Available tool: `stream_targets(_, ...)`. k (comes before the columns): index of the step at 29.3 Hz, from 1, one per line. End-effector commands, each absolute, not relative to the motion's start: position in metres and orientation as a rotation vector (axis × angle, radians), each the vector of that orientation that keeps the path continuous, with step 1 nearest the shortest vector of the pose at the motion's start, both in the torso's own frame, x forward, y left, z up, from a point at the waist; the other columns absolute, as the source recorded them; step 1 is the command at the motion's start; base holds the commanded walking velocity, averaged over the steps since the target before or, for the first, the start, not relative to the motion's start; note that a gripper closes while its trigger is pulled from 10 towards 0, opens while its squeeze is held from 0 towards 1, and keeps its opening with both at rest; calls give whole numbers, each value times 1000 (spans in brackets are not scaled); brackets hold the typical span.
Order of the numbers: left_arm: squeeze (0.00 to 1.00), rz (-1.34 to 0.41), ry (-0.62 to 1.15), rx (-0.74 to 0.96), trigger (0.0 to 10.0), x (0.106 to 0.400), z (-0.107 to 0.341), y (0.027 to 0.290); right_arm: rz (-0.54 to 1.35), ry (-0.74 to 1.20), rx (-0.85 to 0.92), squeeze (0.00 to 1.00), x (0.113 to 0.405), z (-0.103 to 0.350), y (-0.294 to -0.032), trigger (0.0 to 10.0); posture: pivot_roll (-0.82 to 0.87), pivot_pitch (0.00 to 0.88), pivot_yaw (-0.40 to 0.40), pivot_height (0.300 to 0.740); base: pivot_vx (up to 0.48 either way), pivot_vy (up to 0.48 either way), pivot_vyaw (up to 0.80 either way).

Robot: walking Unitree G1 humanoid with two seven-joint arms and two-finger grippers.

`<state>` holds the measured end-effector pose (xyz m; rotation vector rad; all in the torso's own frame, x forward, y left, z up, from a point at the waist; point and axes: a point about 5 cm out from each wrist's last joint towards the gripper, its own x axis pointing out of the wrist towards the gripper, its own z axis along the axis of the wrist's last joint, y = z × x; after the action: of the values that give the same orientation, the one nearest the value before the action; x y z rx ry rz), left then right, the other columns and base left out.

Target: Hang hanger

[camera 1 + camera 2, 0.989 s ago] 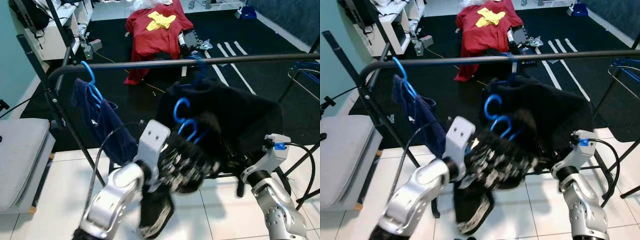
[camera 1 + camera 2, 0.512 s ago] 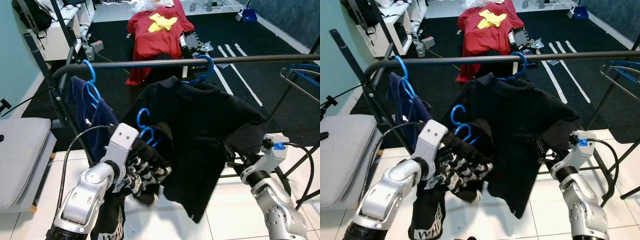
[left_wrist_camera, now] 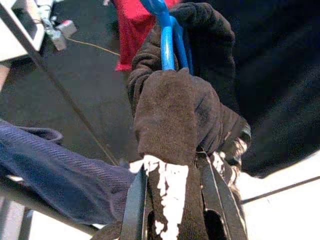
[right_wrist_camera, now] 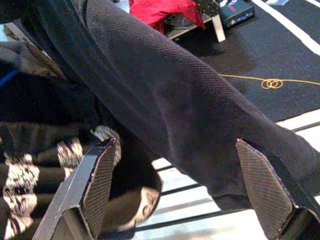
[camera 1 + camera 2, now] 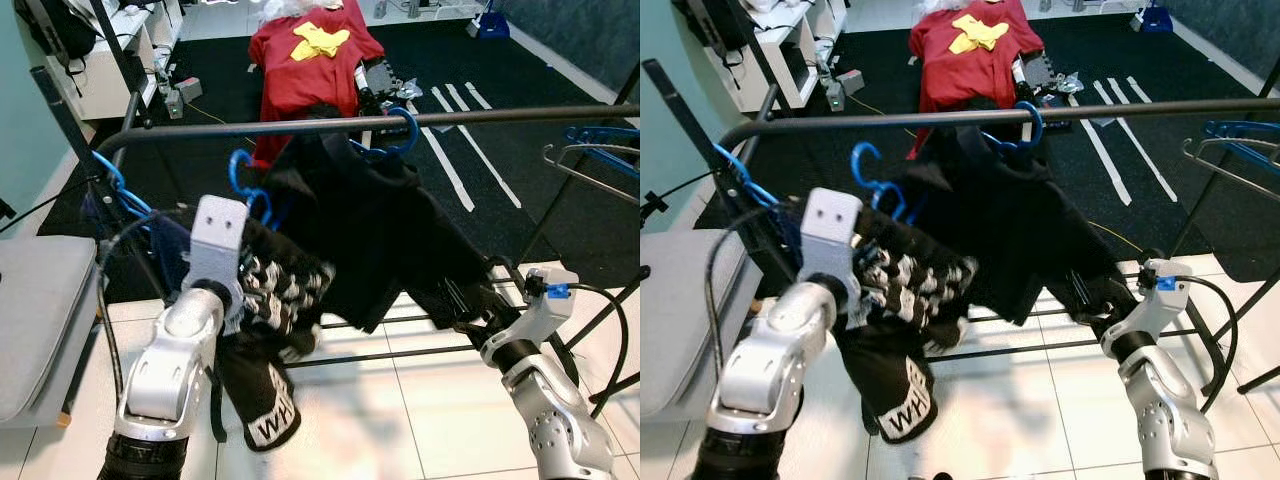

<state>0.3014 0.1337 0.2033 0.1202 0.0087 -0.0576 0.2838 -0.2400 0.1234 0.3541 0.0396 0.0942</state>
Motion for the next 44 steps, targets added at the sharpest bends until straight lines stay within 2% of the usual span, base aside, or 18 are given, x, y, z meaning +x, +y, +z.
stream_targets(1, 0, -6, -73, 137, 10000, 298, 216, 140, 94, 62, 373, 0, 282, 118, -240, 10000, -81, 156, 22, 740, 0, 0, 0)
stream_targets(8, 0, -54, -160, 99, 10000, 293, 225, 129, 97, 66, 370, 0, 282, 118, -241, 10000, -83, 154, 23, 740, 0, 0, 0)
stream_targets(11, 0, -159, -293, 43, 10000, 290, 247, 113, 94, 64, 370, 0, 283, 118, -241, 10000, -86, 154, 27, 740, 0, 0, 0)
stream_targets(17, 0, -301, -402, 11, 10000, 283, 266, 88, 91, 62, 373, 0, 284, 118, -240, 10000, -87, 153, 28, 740, 0, 0, 0)
stream_targets(21, 0, -352, -364, 36, 10000, 286, 260, 73, 90, 60, 374, 0, 284, 118, -240, 10000, -89, 153, 32, 740, 0, 0, 0)
stream_targets(23, 0, -314, -207, 65, 10000, 299, 239, 66, 88, 57, 376, 0, 285, 118, -239, 10000, -90, 152, 36, 740, 0, 0, 0)
stream_targets(28, 0, -222, -61, -18, 10000, 321, 229, 57, 84, 53, 380, 0, 286, 119, -237, 10000, -99, 152, 41, 740, 0, 0, 0)
stream_targets(44, 0, -154, -103, -128, 10000, 337, 241, 50, 77, 49, 385, 0, 284, 118, -236, 10000, -112, 153, 52, 740, 0, 0, 0)
